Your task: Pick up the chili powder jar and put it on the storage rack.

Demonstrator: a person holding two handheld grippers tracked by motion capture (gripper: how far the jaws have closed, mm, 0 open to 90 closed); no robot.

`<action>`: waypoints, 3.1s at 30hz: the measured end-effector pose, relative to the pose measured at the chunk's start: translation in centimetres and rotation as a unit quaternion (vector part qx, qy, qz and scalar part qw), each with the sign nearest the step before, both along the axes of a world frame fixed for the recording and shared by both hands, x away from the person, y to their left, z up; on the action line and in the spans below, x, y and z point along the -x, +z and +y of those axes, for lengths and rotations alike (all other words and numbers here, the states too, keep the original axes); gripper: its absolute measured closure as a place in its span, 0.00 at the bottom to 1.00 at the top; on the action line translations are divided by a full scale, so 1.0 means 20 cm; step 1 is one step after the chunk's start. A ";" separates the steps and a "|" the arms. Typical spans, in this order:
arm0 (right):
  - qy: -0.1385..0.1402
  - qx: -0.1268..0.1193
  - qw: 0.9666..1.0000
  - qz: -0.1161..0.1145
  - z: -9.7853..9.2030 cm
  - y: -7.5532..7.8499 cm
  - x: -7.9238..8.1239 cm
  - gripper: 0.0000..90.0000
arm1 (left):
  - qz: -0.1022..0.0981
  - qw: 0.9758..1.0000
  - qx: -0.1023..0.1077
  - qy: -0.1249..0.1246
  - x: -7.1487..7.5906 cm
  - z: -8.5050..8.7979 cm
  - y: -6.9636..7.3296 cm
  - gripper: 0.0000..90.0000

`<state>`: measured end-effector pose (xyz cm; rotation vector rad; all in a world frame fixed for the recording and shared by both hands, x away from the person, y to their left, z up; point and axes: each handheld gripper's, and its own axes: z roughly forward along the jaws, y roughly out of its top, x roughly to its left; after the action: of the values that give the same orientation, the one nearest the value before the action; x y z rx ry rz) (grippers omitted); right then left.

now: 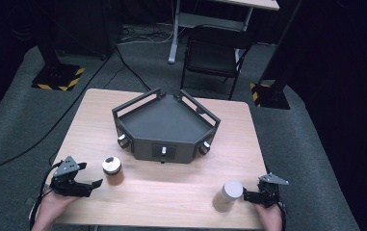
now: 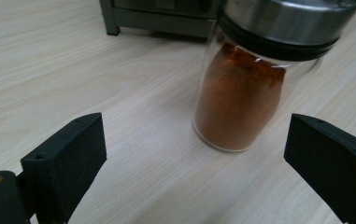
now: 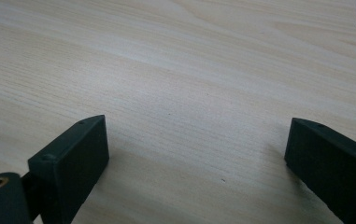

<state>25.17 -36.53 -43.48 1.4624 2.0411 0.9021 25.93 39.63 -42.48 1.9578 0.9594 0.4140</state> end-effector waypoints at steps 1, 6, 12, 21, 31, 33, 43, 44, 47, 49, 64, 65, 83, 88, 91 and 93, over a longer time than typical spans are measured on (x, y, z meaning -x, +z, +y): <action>0.000 0.000 1.000 0.000 0.00 0.00 0.00 0.06 | 0.000 1.000 0.000 -0.002 0.00 0.00 0.00 0.06; 0.000 0.000 1.000 0.000 0.00 0.00 0.00 0.06 | -0.006 1.000 0.002 -0.012 0.00 -0.04 0.01 0.06; 0.000 0.000 1.000 0.000 0.00 0.00 0.00 0.06 | -0.013 1.000 0.004 -0.014 0.00 -0.08 0.00 0.06; -0.001 0.000 1.000 0.000 0.00 0.00 0.00 0.06 | -0.025 1.000 0.008 -0.003 0.01 -0.14 -0.02 0.08; -0.001 0.000 1.000 0.000 0.00 0.00 0.00 0.06 | -0.024 1.000 0.009 -0.013 -0.04 -0.19 -0.04 0.13; -0.001 0.000 1.000 0.000 0.00 0.00 0.00 0.06 | -0.026 1.000 0.008 -0.012 -0.04 -0.20 -0.04 0.15; -0.001 0.000 1.000 0.000 0.00 0.00 0.00 0.06 | -0.031 0.999 0.009 -0.018 -0.08 -0.24 -0.08 0.25; -0.001 0.000 1.000 0.000 0.00 0.00 0.00 0.06 | -0.031 0.999 0.010 -0.018 -0.08 -0.24 -0.08 0.28; -0.001 0.000 1.000 0.000 0.00 0.00 0.00 0.06 | -0.030 0.999 0.018 -0.021 -0.09 -0.22 -0.10 0.32; -0.001 0.000 1.000 0.000 0.00 0.00 0.00 0.06 | -0.034 0.999 0.015 -0.022 -0.08 -0.23 -0.10 0.33; -0.001 0.000 1.000 0.000 0.00 0.00 0.00 0.06 | -0.044 0.999 0.018 -0.015 -0.06 -0.22 -0.08 0.35; -0.001 0.000 1.000 0.000 0.00 0.00 0.00 0.06 | -0.047 0.999 0.019 -0.015 -0.06 -0.22 -0.07 0.35; -0.001 0.000 1.000 0.000 0.00 0.00 0.00 0.06 | -0.081 0.996 0.039 -0.013 -0.05 -0.25 0.10 0.35; -0.001 0.000 1.000 0.000 0.00 0.00 0.00 0.06 | -0.086 0.995 0.042 -0.010 -0.06 -0.26 0.14 0.35; -0.001 0.000 1.000 0.000 0.00 0.00 0.00 0.06 | -0.091 0.995 0.045 -0.011 -0.07 -0.27 0.17 0.35; -0.001 0.000 1.000 0.000 0.00 0.00 0.00 0.06 | -0.093 0.995 0.046 -0.013 -0.07 -0.27 0.19 0.35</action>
<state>25.16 -36.48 -43.48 1.4654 2.0389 0.9010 27.42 34.14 -38.72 1.8126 0.8193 0.5183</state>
